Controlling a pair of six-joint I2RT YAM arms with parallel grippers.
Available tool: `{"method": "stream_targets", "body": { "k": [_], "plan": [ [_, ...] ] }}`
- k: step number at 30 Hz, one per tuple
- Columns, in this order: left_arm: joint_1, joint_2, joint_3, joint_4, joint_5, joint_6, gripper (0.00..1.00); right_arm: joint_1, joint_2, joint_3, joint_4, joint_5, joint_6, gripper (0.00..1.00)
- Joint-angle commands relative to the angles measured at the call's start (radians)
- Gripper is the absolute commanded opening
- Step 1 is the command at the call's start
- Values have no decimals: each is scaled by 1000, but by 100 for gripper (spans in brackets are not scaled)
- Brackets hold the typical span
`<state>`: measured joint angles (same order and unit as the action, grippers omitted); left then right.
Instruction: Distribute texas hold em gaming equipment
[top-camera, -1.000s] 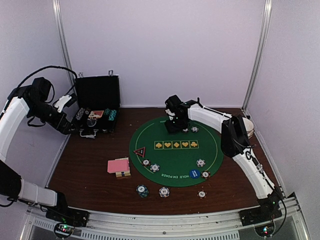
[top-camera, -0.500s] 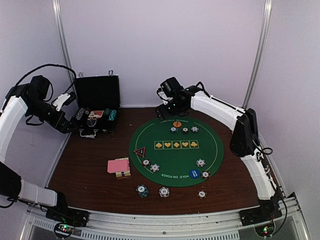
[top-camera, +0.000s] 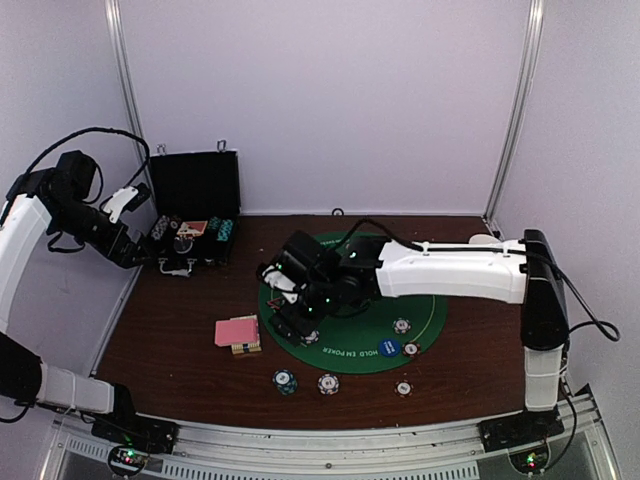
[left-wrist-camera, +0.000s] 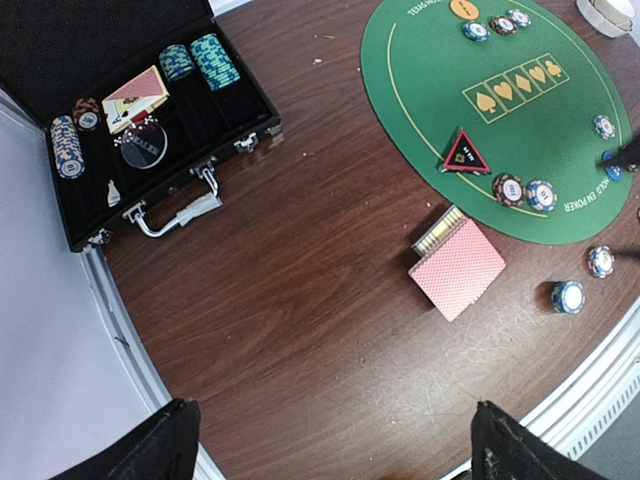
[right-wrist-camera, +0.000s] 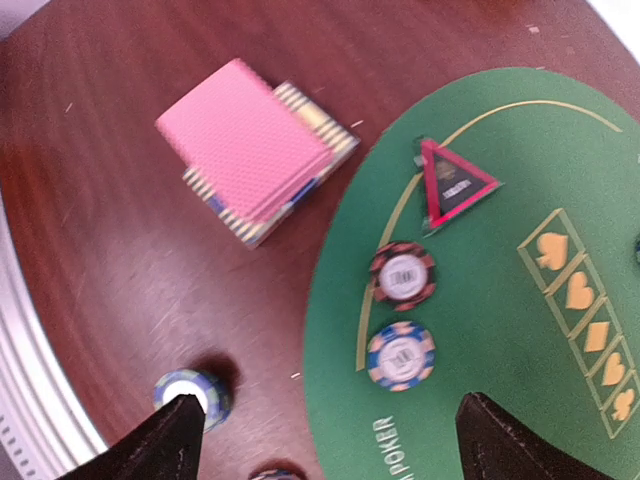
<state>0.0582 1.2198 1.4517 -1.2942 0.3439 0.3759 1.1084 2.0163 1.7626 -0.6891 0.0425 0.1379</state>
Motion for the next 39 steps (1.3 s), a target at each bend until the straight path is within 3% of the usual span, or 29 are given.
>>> {"method": "stream_targets", "body": {
  "k": [1,13,39],
  "plan": [
    [6,-16,13,-4,16,4,98,85,-19,-36,-39,-62,13,92],
    [6,-13,18,-15,28,6,98,153,129,27,-129,-198,-80,95],
    [6,6,51,-27,41,-2,98,159,208,53,-108,-197,-97,66]
  ]
}}
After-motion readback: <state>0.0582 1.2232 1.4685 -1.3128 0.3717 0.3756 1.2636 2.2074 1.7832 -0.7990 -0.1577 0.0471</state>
